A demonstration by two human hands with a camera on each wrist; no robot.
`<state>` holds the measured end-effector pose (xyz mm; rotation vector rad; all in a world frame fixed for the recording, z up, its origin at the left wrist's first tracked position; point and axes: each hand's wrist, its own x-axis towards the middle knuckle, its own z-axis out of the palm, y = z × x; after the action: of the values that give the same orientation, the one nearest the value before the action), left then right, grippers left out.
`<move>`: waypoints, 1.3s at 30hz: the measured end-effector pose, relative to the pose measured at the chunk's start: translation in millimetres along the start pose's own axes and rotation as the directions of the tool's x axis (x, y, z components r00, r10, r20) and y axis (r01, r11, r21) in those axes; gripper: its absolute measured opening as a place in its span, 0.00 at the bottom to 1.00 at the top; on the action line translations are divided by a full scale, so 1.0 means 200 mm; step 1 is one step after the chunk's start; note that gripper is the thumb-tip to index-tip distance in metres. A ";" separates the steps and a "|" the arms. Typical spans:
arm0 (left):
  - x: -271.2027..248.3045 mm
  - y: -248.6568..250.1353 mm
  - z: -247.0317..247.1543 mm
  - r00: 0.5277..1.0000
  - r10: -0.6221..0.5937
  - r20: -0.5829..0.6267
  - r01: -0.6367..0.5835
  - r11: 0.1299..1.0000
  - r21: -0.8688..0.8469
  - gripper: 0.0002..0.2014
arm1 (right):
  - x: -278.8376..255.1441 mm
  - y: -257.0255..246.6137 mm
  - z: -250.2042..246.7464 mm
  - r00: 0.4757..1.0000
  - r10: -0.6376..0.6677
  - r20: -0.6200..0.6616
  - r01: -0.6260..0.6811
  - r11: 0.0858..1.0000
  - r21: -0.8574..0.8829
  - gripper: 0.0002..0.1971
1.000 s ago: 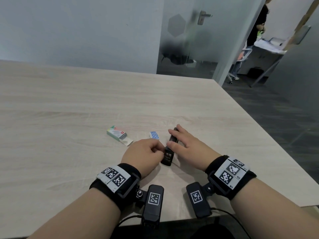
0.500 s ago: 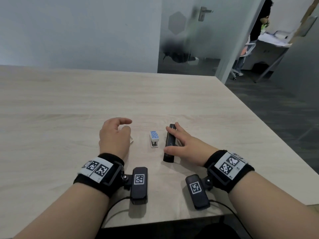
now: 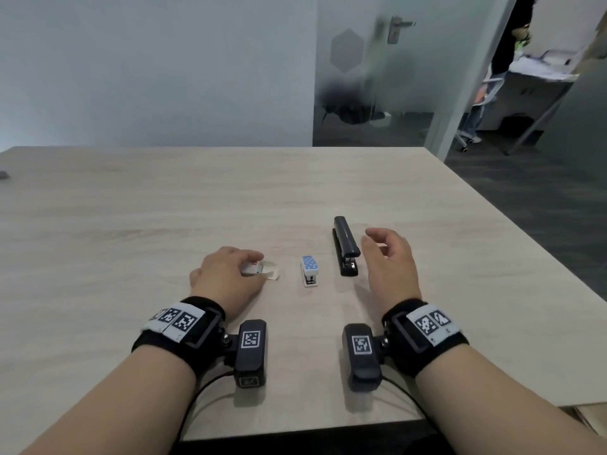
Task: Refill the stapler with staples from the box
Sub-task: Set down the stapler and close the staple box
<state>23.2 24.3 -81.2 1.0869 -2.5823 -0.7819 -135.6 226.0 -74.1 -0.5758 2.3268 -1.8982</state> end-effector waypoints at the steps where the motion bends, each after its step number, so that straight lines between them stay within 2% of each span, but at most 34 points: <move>1: 0.00 -0.01 0.00 1.000 -0.002 -0.002 0.002 1.000 -0.005 0.18 | -0.03 -0.02 0.01 0.997 -0.057 -0.060 0.060 0.997 0.050 0.05; 2: 0.00 -0.01 0.01 1.000 0.006 -0.012 -0.006 1.000 -0.015 0.16 | -0.06 -0.02 0.03 0.990 -0.117 -0.077 0.123 0.989 0.080 0.07; 3: 0.00 0.00 0.01 1.000 0.011 -0.027 -0.012 0.999 -0.044 0.15 | -0.08 -0.03 0.04 0.987 -0.157 -0.040 0.161 0.982 0.102 0.08; 4: -0.01 0.00 0.01 0.999 0.014 -0.045 -0.018 0.995 -0.094 0.14 | -0.10 -0.04 0.06 0.983 -0.176 0.049 0.170 0.979 0.115 0.09; 7: -0.03 0.00 0.03 0.996 0.016 -0.088 -0.041 0.954 -0.298 0.15 | -0.15 -0.05 0.11 0.919 -0.088 0.384 0.050 0.993 0.108 0.12; 9: -0.06 0.02 0.05 0.993 0.047 -0.106 -0.083 0.924 -0.374 0.13 | -0.15 -0.03 0.13 0.867 -0.009 0.497 -0.017 0.999 0.048 0.12; 10: -0.07 0.03 0.06 0.991 0.072 -0.113 -0.111 0.914 -0.391 0.12 | -0.15 -0.02 0.15 0.858 0.011 0.513 -0.023 1.000 0.017 0.12; 12: -0.09 0.06 0.08 0.987 0.113 -0.112 -0.150 0.893 -0.423 0.12 | -0.14 0.00 0.16 0.872 0.025 0.488 -0.030 1.000 0.001 0.11; 15: -0.10 0.09 0.10 0.991 0.109 -0.072 -0.130 0.853 -0.506 0.11 | -0.13 0.02 0.17 0.903 0.031 0.429 -0.044 0.999 0.020 0.09; 17: -0.11 0.09 0.10 0.992 0.114 -0.050 -0.123 0.830 -0.544 0.10 | -0.13 0.03 0.18 0.900 0.025 0.434 -0.036 0.999 0.016 0.08; 19: -0.11 0.10 0.10 0.990 0.141 -0.021 -0.127 0.809 -0.573 0.10 | -0.13 0.04 0.18 0.896 0.003 0.444 -0.018 0.999 0.029 0.13; 21: -0.12 0.09 0.10 0.984 0.180 0.001 -0.146 0.805 -0.575 0.10 | -0.13 0.04 0.18 0.890 -0.004 0.456 -0.032 0.997 0.071 0.16; 26: -0.12 0.09 0.11 0.966 0.256 0.018 -0.197 0.785 -0.587 0.13 | -0.13 0.04 0.17 0.859 -0.025 0.511 -0.041 0.992 0.119 0.13; 33: -0.12 0.11 0.11 0.965 0.260 -0.029 -0.233 0.804 -0.546 0.08 | -0.14 0.04 0.16 0.824 -0.067 0.563 -0.050 0.980 0.190 0.11; 39: -0.12 0.11 0.11 0.951 0.310 -0.018 -0.272 0.803 -0.531 0.09 | -0.13 0.06 0.17 0.832 -0.093 0.547 -0.035 0.975 0.219 0.08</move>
<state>18.2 61.7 -87.7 0.4856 -2.2771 -1.3539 -103.7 204.8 -97.3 -0.9839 1.7209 -1.6693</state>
